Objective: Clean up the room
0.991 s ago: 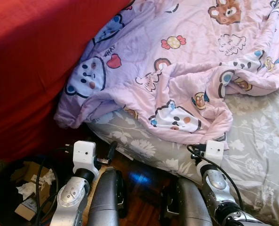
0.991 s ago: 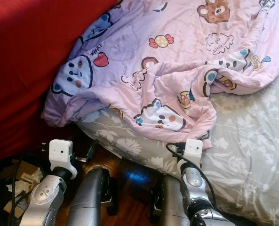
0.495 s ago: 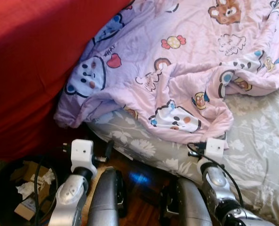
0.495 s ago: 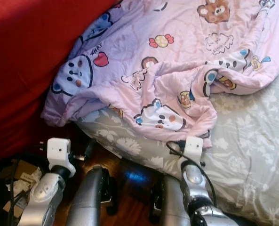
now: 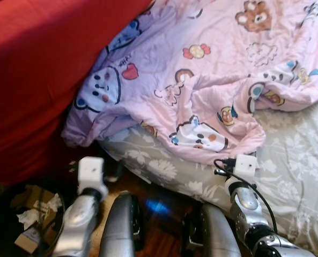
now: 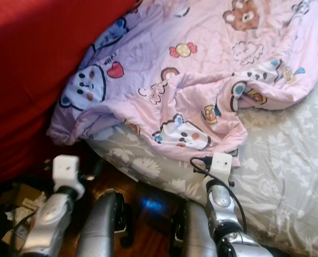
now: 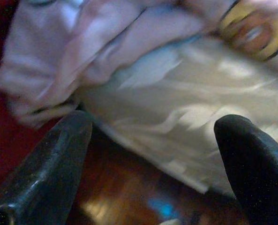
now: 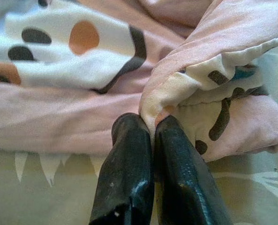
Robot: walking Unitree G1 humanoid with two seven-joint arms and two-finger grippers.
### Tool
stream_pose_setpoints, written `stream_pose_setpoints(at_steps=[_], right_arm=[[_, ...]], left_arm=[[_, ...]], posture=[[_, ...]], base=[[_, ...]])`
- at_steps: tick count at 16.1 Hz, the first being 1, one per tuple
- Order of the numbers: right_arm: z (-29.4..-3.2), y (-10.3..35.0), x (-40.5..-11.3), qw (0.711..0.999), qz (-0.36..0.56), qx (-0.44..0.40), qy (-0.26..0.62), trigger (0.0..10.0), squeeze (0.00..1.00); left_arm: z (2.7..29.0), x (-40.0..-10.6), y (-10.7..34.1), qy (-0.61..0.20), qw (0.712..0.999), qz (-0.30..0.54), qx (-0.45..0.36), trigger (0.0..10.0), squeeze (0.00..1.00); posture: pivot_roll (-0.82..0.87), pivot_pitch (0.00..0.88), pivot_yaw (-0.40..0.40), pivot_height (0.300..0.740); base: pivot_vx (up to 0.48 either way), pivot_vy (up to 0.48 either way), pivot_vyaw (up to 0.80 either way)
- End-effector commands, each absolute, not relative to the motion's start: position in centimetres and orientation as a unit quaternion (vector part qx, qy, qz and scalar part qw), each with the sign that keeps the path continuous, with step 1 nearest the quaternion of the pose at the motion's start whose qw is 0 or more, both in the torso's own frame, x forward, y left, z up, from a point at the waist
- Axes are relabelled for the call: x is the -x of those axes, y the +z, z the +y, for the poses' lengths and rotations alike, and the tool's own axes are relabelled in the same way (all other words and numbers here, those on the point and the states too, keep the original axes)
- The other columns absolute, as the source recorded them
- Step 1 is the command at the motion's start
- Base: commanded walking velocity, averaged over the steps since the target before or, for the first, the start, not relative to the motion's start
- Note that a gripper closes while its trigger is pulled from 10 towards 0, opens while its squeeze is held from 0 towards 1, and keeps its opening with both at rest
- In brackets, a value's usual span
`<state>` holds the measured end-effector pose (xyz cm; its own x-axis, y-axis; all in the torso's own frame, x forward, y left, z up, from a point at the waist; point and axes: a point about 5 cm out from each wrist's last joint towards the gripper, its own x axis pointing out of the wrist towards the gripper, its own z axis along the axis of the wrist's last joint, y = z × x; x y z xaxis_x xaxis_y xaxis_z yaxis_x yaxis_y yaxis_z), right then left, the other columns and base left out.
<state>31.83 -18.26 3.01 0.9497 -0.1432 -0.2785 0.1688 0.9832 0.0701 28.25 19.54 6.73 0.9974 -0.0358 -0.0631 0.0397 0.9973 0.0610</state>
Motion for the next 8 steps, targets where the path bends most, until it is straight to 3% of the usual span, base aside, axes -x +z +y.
stream_pose_setpoints(at_steps=[1, 2, 8], right_arm=[[-18.6, 2.3, -31.1, 0.984, 0.143, -0.057, -0.088, 0.0, 0.0], [-18.8, 2.7, -31.3, 0.986, 0.129, -0.06, -0.09, 10.0, 0.0], [-19.8, 3.5, -31.3, 0.987, 0.091, -0.075, -0.111, 10.0, 0.0]], left_arm=[[20.4, -27.4, 5.3, -0.004, 0.998, 0.056, -0.033, 10.0, 0.0], [20.6, -27.8, 5.4, -0.003, 0.998, 0.055, -0.033, 10.0, 0.0], [19.9, -29.2, 5.2, -0.009, 0.998, 0.049, -0.031, 10.0, 0.0]], posture=[[0.22, 0.263, -0.017, 0.642], [0.21, 0.247, -0.014, 0.642], [0.18, 0.229, -0.017, 0.642]], base=[[0.0, 0.0, 0.0], [0.0, 0.0, 0.0], [0.0, 0.0, 0.0]])
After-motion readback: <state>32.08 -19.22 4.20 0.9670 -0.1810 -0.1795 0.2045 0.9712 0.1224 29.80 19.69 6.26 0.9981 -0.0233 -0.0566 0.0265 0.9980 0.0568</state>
